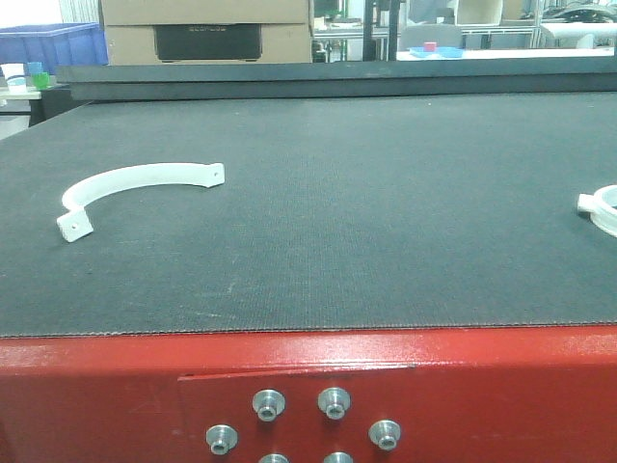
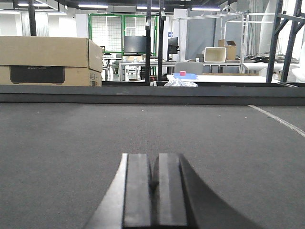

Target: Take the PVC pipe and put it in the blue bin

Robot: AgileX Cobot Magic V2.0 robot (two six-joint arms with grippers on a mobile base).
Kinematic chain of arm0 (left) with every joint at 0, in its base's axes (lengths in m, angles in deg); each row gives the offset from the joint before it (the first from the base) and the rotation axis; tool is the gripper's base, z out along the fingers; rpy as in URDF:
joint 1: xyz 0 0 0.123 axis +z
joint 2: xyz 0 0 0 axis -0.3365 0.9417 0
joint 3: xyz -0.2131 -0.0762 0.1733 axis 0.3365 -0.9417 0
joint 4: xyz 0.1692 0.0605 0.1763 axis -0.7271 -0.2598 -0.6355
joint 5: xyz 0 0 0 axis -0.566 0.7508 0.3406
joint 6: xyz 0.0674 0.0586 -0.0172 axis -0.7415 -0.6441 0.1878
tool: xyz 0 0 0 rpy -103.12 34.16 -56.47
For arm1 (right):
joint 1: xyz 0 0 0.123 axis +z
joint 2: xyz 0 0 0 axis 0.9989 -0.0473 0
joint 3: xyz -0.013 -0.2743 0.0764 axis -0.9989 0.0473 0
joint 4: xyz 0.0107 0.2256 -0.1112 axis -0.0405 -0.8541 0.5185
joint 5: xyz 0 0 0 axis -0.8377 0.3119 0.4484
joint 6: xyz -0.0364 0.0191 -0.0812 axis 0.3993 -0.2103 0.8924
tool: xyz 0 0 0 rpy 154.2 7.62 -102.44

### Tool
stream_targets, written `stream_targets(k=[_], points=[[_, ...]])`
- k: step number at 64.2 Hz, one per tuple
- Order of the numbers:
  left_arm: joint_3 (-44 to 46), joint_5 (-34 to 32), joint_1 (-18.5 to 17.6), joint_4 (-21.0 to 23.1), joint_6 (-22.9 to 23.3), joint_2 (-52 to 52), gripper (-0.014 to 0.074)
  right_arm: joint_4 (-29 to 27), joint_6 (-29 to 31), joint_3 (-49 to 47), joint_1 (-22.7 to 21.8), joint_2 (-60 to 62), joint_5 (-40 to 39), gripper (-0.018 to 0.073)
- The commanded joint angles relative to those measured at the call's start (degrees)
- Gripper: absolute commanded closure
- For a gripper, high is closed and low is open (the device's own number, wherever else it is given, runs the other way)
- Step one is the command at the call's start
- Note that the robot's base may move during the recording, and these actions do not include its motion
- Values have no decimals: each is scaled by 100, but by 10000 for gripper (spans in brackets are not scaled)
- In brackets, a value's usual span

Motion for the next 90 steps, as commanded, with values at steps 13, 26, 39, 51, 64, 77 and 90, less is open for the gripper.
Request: stream_targets(k=[13,26,39,51,64,77,90], points=[[9,-75,-31,0,41,-25,707,-10,-5,12,18,15,-572,728],[9,-75,-31,0,41,-25,707,-10,-5,12,18,15,-694,728],[9,-75,-31,0,41,-25,707,-10,-5,-31,18,15,-791,728],[9,-75,-31,0,41,-25,707,-10,-5,-746,18,15,-77,728],[9,-1250,-31,192,52,-25,707,497,-5,-1805,18,-187,986,728],[607,291,-31,816,7,-25,707,632,-5,-2806,21,-1209,2214,728],[1793,626,-31,619,5,663,707,632,-5,-3587,43,-2409,2628,728]])
